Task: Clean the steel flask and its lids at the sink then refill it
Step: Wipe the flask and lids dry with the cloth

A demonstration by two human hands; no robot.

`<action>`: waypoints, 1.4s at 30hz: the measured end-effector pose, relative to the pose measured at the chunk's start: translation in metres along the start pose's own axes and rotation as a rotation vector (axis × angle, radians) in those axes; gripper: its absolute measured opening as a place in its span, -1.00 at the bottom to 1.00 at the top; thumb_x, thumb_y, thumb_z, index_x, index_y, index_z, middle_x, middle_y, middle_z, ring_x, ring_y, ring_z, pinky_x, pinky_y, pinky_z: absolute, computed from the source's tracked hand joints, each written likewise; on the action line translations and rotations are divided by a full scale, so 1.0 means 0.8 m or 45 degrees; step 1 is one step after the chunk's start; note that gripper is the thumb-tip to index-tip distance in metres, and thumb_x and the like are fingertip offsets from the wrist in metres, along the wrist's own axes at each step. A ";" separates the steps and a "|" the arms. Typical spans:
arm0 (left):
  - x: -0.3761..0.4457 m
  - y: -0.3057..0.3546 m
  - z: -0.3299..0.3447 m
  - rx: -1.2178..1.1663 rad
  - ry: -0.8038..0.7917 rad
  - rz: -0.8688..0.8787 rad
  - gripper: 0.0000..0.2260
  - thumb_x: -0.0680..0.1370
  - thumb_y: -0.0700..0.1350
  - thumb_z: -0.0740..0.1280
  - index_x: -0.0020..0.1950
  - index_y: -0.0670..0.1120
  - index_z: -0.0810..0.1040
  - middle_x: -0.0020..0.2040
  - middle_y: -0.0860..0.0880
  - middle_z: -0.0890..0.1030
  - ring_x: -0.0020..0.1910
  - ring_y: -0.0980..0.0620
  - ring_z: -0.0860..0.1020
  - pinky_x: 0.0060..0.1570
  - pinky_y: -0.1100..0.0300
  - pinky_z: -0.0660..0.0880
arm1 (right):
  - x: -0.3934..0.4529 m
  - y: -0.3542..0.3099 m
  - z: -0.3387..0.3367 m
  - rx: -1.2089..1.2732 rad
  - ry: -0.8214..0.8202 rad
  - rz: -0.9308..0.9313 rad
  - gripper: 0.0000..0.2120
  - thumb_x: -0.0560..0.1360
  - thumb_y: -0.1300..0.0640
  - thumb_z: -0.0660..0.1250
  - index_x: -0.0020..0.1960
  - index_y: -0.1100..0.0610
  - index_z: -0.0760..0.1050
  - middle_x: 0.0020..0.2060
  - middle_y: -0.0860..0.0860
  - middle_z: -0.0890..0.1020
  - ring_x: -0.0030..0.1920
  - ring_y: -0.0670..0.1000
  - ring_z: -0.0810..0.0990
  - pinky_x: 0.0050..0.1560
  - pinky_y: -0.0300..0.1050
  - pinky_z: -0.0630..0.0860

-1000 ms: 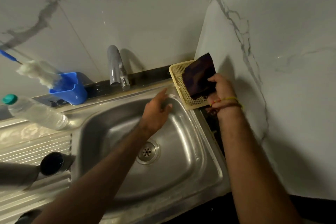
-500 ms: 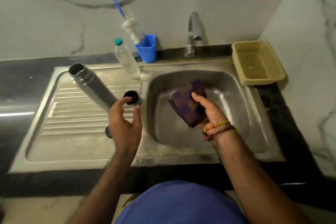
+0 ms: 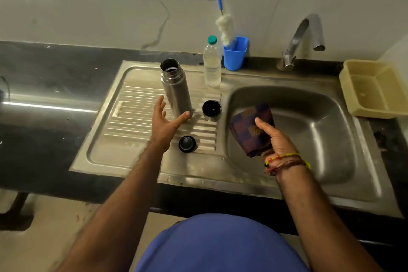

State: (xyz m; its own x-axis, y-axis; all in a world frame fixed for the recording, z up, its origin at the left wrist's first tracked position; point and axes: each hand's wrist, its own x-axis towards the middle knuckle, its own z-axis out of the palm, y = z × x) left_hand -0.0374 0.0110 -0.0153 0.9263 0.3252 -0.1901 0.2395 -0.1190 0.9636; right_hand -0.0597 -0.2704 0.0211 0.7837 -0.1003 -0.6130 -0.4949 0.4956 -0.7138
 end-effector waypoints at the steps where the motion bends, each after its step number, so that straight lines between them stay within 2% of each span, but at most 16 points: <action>1: 0.006 -0.003 -0.001 0.008 -0.023 0.012 -0.08 0.38 -0.03 0.63 0.61 0.10 0.19 0.62 -0.08 0.23 0.57 -0.11 0.23 0.50 -0.12 0.30 | -0.001 0.001 -0.001 0.015 0.011 -0.009 -0.55 0.20 0.04 0.59 0.06 0.11 0.68 0.08 0.12 0.71 0.04 0.12 0.71 0.08 0.12 0.61; 5: 0.031 -0.014 -0.001 0.004 -0.077 0.092 -0.18 0.34 0.02 0.66 0.52 0.09 0.35 0.48 0.04 0.43 0.50 -0.04 0.37 0.46 -0.14 0.38 | -0.004 0.005 -0.002 0.131 0.044 -0.047 -0.54 0.19 0.08 0.59 0.08 0.10 0.67 0.08 0.10 0.71 0.08 0.11 0.69 0.08 0.16 0.61; 8: 0.048 -0.019 -0.001 0.000 -0.042 0.152 -0.28 0.33 0.06 0.65 0.44 0.07 0.45 0.39 0.06 0.54 0.43 0.00 0.46 0.42 -0.17 0.43 | -0.012 0.006 0.001 0.199 -0.020 -0.032 -0.65 0.28 0.11 0.50 0.07 0.07 0.65 -0.04 0.03 0.74 -0.07 0.01 0.73 -0.08 0.05 0.67; 12: 0.071 -0.018 0.004 0.035 -0.110 0.236 -0.38 0.36 0.01 0.63 0.35 0.04 0.48 0.25 0.06 0.63 0.27 0.03 0.59 0.32 -0.15 0.52 | -0.022 0.003 0.002 0.219 -0.034 -0.011 -0.76 0.35 0.19 0.44 0.02 0.08 0.64 -0.13 0.04 0.75 -0.16 0.01 0.73 -0.21 0.01 0.68; 16: 0.083 -0.010 0.005 0.052 -0.150 0.259 -0.39 0.35 -0.01 0.64 0.33 0.00 0.48 0.20 0.04 0.64 0.15 0.05 0.65 0.17 -0.07 0.62 | -0.026 0.006 0.003 0.223 0.026 0.017 -0.89 0.55 0.22 0.32 0.00 0.08 0.60 -0.21 0.00 0.74 -0.23 -0.02 0.72 -0.21 -0.06 0.67; 19: 0.072 0.018 0.007 0.056 -0.107 0.353 -0.38 0.38 -0.03 0.63 0.37 -0.01 0.46 0.19 0.11 0.62 0.11 0.15 0.63 0.09 0.11 0.64 | -0.027 0.000 0.005 0.211 0.064 0.005 -0.90 0.58 0.20 0.29 -0.01 0.09 0.59 -0.15 0.05 0.72 -0.12 0.05 0.69 -0.03 0.09 0.60; 23: 0.034 0.083 0.030 -0.157 -0.199 0.458 -0.44 0.37 0.04 0.57 0.30 -0.01 0.47 0.16 -0.03 0.64 0.08 0.03 0.67 0.00 0.07 0.66 | -0.026 -0.023 0.004 0.288 0.030 -0.048 -0.70 0.60 0.15 0.28 -0.19 0.04 0.73 -0.16 0.05 0.75 -0.13 0.08 0.72 -0.13 0.14 0.66; 25: 0.008 0.110 0.055 -0.356 -0.350 0.307 -0.41 0.37 0.11 0.52 0.32 -0.05 0.46 0.14 -0.10 0.64 0.05 -0.02 0.68 -0.01 0.04 0.66 | -0.029 -0.037 -0.001 0.350 0.005 -0.105 -0.65 0.60 0.13 0.27 -0.25 -0.03 0.75 -0.11 0.02 0.75 -0.07 0.07 0.72 -0.01 0.14 0.63; 26: -0.001 0.117 0.068 -0.463 -0.456 0.140 -0.36 0.36 0.15 0.50 0.36 -0.08 0.45 0.13 -0.12 0.64 0.03 -0.04 0.68 -0.03 0.03 0.66 | -0.031 -0.043 -0.004 0.367 0.005 -0.130 -0.67 0.60 0.12 0.28 -0.22 -0.03 0.75 -0.11 0.01 0.75 -0.06 0.06 0.72 0.01 0.12 0.63; 29: -0.023 0.129 0.113 -0.689 -0.817 -0.451 -0.30 0.39 0.16 0.49 0.42 -0.15 0.43 0.10 -0.23 0.64 -0.02 -0.14 0.66 -0.03 -0.07 0.65 | -0.034 -0.059 -0.023 0.420 0.045 -0.203 -0.84 0.59 0.12 0.29 0.06 0.02 0.65 -0.08 0.03 0.74 -0.04 0.07 0.71 -0.04 0.10 0.64; 31: -0.036 0.127 0.138 -0.715 -0.914 -0.713 -0.33 0.41 0.10 0.51 0.41 -0.18 0.44 0.01 -0.25 0.65 -0.05 -0.18 0.65 0.15 -0.17 0.60 | -0.035 -0.062 -0.037 0.461 0.028 -0.227 -0.80 0.59 0.11 0.29 0.17 0.06 0.59 -0.01 0.07 0.73 -0.03 0.09 0.72 -0.09 0.06 0.69; 33: -0.056 0.126 0.161 -0.689 -0.937 -0.908 -0.45 0.45 0.09 0.49 0.29 -0.23 0.51 -0.09 -0.23 0.64 -0.10 -0.18 0.62 0.29 -0.19 0.48 | -0.036 -0.064 -0.054 0.499 0.052 -0.226 -0.78 0.59 0.11 0.29 0.20 0.09 0.58 -0.02 0.09 0.73 -0.07 0.10 0.72 -0.16 0.02 0.69; 35: -0.073 0.127 0.182 -0.649 -0.907 -1.087 -0.61 0.51 0.08 0.43 0.05 -0.26 0.58 -0.17 -0.21 0.63 -0.16 -0.16 0.60 0.16 -0.11 0.53 | -0.036 -0.062 -0.071 0.551 0.104 -0.210 -0.73 0.60 0.12 0.29 0.27 0.14 0.55 -0.03 0.11 0.72 -0.07 0.12 0.71 -0.16 0.02 0.69; 37: -0.081 0.125 0.197 -0.574 -0.810 -1.207 -0.71 0.56 0.02 0.38 -0.15 -0.21 0.55 -0.28 -0.15 0.61 -0.28 -0.12 0.62 0.10 -0.02 0.55 | -0.032 -0.059 -0.085 0.595 0.163 -0.187 -0.65 0.59 0.13 0.30 0.36 0.16 0.49 0.03 0.13 0.70 -0.04 0.13 0.69 -0.19 0.00 0.69; 40: -0.084 0.120 0.218 -0.506 -0.746 -1.233 -0.73 0.60 -0.09 0.32 -0.26 -0.19 0.51 -0.44 -0.12 0.58 -0.41 -0.08 0.62 0.21 0.00 0.49 | -0.031 -0.058 -0.106 0.597 0.231 -0.150 -0.59 0.59 0.12 0.32 0.41 0.17 0.46 0.18 0.17 0.64 -0.03 0.13 0.67 -0.31 -0.06 0.65; 42: -0.083 0.116 0.229 -0.480 -0.764 -1.268 -0.72 0.57 -0.05 0.38 -0.26 -0.20 0.53 -0.43 -0.12 0.59 -0.39 -0.09 0.61 0.22 -0.02 0.52 | -0.031 -0.058 -0.118 0.585 0.266 -0.130 -0.60 0.58 0.12 0.34 0.39 0.18 0.48 0.13 0.15 0.66 -0.08 0.11 0.68 -0.36 -0.10 0.63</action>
State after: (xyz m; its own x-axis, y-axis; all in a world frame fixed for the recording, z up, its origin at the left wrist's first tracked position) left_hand -0.0237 -0.1938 0.0522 0.3971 -0.3775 -0.8365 0.9139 0.2467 0.3225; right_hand -0.0916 -0.3727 0.0378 0.7046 -0.3148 -0.6360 -0.1669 0.7975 -0.5797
